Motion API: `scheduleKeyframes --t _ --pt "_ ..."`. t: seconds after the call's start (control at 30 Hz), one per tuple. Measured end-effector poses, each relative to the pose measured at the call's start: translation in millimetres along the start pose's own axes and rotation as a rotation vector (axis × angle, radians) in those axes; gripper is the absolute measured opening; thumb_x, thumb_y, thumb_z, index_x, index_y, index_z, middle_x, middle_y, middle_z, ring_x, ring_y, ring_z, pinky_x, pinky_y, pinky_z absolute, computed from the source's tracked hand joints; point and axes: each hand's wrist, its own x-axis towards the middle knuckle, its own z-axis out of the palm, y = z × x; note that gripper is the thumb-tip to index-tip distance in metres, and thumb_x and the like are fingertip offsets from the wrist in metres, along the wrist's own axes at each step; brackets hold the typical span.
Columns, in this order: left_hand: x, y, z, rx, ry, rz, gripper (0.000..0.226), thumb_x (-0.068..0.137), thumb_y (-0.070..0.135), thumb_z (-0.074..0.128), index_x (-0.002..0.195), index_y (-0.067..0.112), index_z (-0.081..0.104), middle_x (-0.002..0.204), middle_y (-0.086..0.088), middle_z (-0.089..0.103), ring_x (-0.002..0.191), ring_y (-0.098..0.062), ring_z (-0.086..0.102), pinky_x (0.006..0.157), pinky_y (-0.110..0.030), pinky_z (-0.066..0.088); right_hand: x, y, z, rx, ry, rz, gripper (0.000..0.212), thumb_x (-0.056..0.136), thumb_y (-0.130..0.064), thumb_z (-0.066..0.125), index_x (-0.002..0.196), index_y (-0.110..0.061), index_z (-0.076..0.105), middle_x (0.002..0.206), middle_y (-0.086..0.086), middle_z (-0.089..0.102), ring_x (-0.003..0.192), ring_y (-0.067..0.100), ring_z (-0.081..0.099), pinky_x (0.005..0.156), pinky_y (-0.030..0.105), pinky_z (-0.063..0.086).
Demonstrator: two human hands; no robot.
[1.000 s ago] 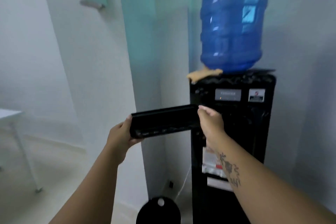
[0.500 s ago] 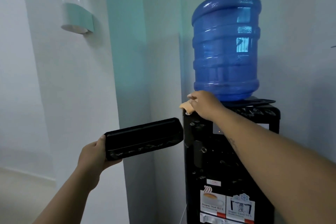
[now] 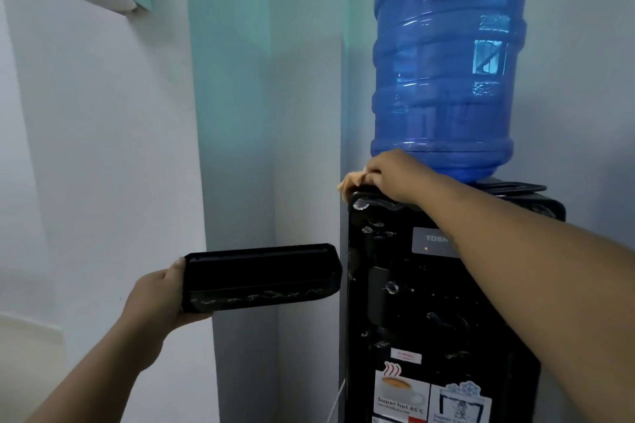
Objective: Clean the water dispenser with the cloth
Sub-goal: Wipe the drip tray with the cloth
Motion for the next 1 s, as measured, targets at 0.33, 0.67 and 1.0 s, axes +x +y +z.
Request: scheduleKeyframes --t 0.33,0.67,1.0 --pt "-41 14 2 -0.035 -0.004 -0.018 0.042 0.106 0.031 0.041 0.107 -0.003 0.066 0.100 -0.025 0.067 0.083 -0.036 0.070 0.055 -0.035 0.061 -39 -143 11 0.430 0.050 -0.239 0.017 0.096 -0.021 0.054 0.094 -0.010 0.068 0.089 0.009 0.064 0.085 0.023 0.057 0.063 0.029 0.031" --pt "-105 19 -9 0.109 -0.068 0.056 0.043 0.106 0.034 0.040 0.096 0.006 0.071 0.087 -0.018 0.074 0.076 -0.030 0.073 0.066 -0.046 0.063 -122 -186 55 0.328 -0.241 -0.311 0.045 0.091 -0.045 0.061 0.125 -0.022 0.042 0.113 0.004 0.060 0.094 0.026 0.058 0.075 0.036 0.045" --pt "-119 30 -25 0.214 -0.010 0.170 0.042 0.107 0.035 0.036 0.096 0.011 0.069 0.091 -0.014 0.071 0.078 -0.028 0.071 0.061 -0.039 0.063 -156 -138 71 -0.091 -0.167 -0.342 0.050 0.096 -0.060 0.038 0.117 -0.015 0.039 0.116 0.009 0.065 0.099 0.036 0.064 0.071 0.037 0.044"
